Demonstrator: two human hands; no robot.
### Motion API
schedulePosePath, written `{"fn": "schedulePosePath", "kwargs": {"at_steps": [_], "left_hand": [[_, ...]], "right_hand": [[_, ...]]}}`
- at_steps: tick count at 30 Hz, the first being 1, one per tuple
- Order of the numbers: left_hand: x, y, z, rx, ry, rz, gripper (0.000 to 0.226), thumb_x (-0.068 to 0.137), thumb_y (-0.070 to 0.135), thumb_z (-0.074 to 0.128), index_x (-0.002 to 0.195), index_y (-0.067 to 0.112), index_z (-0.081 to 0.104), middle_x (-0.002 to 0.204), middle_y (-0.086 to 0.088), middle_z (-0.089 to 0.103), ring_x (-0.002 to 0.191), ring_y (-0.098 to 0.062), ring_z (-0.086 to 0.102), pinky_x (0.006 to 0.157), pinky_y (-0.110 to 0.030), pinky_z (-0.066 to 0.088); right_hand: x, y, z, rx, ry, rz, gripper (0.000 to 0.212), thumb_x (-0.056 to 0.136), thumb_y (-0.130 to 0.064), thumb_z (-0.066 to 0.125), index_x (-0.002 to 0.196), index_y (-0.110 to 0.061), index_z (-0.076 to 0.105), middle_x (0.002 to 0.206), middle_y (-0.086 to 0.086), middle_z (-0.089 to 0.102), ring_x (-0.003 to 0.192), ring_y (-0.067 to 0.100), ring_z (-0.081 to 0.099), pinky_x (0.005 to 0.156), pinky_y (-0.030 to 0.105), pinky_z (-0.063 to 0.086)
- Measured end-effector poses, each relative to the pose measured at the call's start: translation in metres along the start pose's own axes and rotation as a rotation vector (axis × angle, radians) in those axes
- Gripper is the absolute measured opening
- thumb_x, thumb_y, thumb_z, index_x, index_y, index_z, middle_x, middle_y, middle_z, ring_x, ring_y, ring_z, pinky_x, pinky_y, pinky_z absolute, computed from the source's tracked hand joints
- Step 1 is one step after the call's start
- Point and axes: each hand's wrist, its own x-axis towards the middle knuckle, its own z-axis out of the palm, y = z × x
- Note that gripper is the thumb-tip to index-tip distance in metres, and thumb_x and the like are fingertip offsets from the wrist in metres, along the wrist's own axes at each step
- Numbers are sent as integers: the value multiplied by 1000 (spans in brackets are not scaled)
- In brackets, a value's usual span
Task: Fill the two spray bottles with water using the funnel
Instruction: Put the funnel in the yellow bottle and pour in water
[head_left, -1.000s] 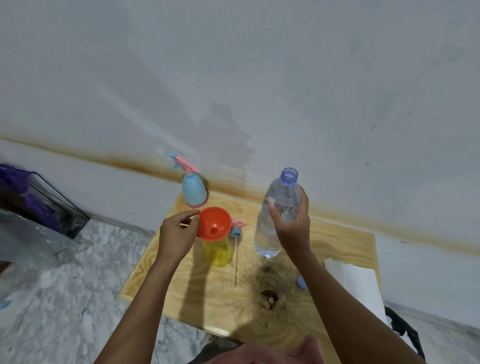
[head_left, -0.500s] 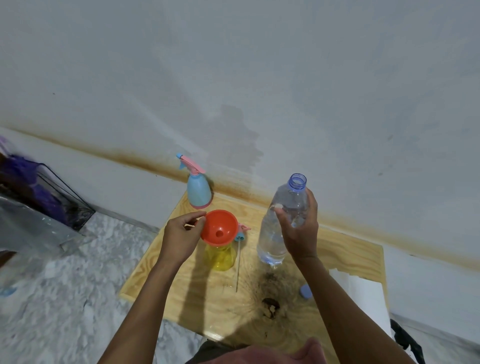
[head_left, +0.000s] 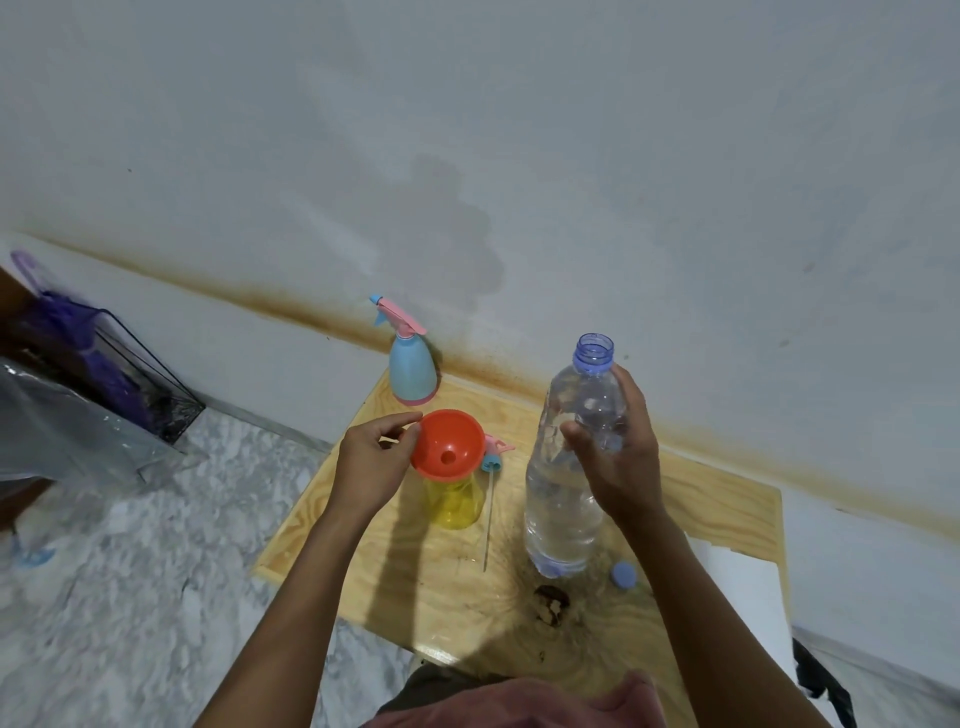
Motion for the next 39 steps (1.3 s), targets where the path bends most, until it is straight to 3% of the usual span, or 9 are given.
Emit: {"fn": "schedulePosePath", "kwargs": {"at_steps": [7,11,14,18,21,28,34,36,39], "left_hand": [[0,-2,-1,-15,4,1,17,92,18,67,106,20,76,85,4,69,86,-26,69,75,-27,56],[-1,-3,-1,-13,6,2,17,92,18,66,106,20,77,85,3,70,86,-25,70,80,-33,57],[0,-4,0,-9,11,12,18,92,19,66,107,19,77,84,3,71,84,-23,69,76,-29,56],[1,-4,1,-3,12,28,19,92,18,66,108,18,77,83,5,70,82,-20,68,74,-27,54],[1,-5,2,-8,14,27,20,92,18,65,108,18,77,82,8,69,79,-16,66,71,-23,52],[1,-8,1,-24,15,21,20,92,19,65,108,18,77,84,7,71,86,-21,69,80,-32,58],[1,-7,1,-27,22,27,19,92,19,66,108,17,77,84,8,71,87,-22,70,80,-32,57],[1,-7,1,-28,21,29,20,92,18,66,108,17,77,84,8,71,87,-22,70,80,-32,57],[1,-8,1,-25,19,25,20,92,19,66,108,17,77,85,6,71,88,-23,70,81,-34,58]], "right_hand": [[-6,-14,0,30,-236,49,60,81,-47,67,134,-47,39,122,-42,55,111,-6,62,90,16,51],[-14,-15,2,18,-314,90,56,81,-55,67,129,-64,39,123,-34,59,112,5,65,92,39,56],[-18,-13,4,21,-368,125,57,81,-59,68,131,-60,40,128,-21,62,113,9,65,92,46,56],[-22,-16,6,39,-433,147,53,82,-52,68,128,-59,43,107,-7,72,81,5,71,65,21,53],[-22,-15,7,40,-469,157,54,82,-51,67,130,-53,43,104,-9,71,79,0,69,64,14,49],[-22,-14,10,4,-552,183,47,88,-42,66,127,-53,43,109,-11,69,89,2,71,68,15,52],[-23,-16,12,-4,-590,234,40,88,-44,64,123,-51,47,93,-16,71,76,2,70,63,23,56],[-22,-15,12,-10,-610,251,43,88,-43,64,128,-48,47,92,-17,72,73,7,71,64,32,59],[-21,-12,13,-34,-650,286,50,90,-44,65,137,-31,50,92,-18,72,76,9,70,69,30,57]]}}
